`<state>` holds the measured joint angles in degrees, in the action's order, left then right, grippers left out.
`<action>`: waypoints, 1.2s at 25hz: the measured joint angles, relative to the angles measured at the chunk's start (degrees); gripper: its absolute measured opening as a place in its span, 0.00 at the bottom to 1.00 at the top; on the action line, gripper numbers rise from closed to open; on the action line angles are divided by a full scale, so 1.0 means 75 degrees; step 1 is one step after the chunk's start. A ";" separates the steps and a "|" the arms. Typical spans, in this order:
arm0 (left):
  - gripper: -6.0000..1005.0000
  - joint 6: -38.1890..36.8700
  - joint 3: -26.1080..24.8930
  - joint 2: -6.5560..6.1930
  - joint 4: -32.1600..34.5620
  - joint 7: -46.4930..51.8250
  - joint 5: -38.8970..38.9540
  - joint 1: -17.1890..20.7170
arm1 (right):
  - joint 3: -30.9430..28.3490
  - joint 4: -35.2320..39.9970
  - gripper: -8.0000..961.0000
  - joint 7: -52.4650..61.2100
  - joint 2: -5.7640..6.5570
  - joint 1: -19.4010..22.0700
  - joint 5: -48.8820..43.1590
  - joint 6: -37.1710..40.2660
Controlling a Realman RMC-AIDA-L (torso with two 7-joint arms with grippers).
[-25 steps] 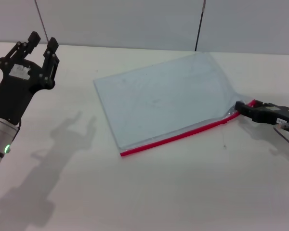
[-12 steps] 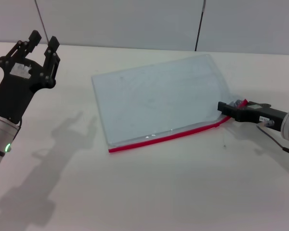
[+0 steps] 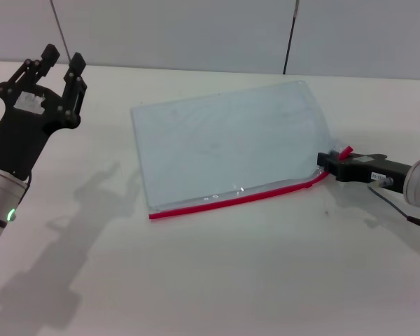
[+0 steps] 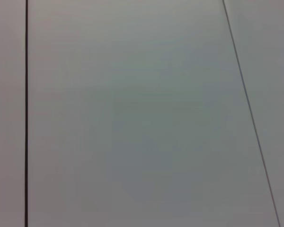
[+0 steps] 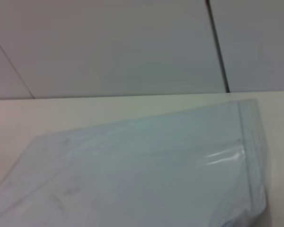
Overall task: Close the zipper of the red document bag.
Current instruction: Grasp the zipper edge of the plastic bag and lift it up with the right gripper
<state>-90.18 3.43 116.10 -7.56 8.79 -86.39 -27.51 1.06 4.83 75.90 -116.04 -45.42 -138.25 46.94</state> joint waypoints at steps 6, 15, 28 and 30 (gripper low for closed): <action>0.38 0.0000 0.0000 0.0000 0.0000 0.0000 0.0000 0.0000 | 0.0219 0.0000 0.32 -0.0004 -0.0015 -0.0054 0.0000 0.0297; 0.38 0.0000 0.0005 0.0000 0.0000 0.0000 -0.0014 0.0000 | 0.0307 0.0019 0.04 -0.0042 -0.0009 -0.0123 0.0001 0.0933; 0.38 0.0250 0.0013 0.0015 0.0000 -0.0083 -0.1344 -0.0269 | 0.0128 -0.0157 0.04 -0.0512 -0.0053 -0.0431 0.0428 0.2038; 0.38 0.0433 0.0012 0.0021 -0.0001 -0.0088 -0.1618 -0.0363 | 0.0110 -0.0334 0.04 -0.0673 -0.0054 -0.0575 0.0566 0.2173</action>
<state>-86.93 3.52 116.26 -7.56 8.13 -98.52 -30.23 1.89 2.33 70.85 -116.44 -49.74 -134.01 63.24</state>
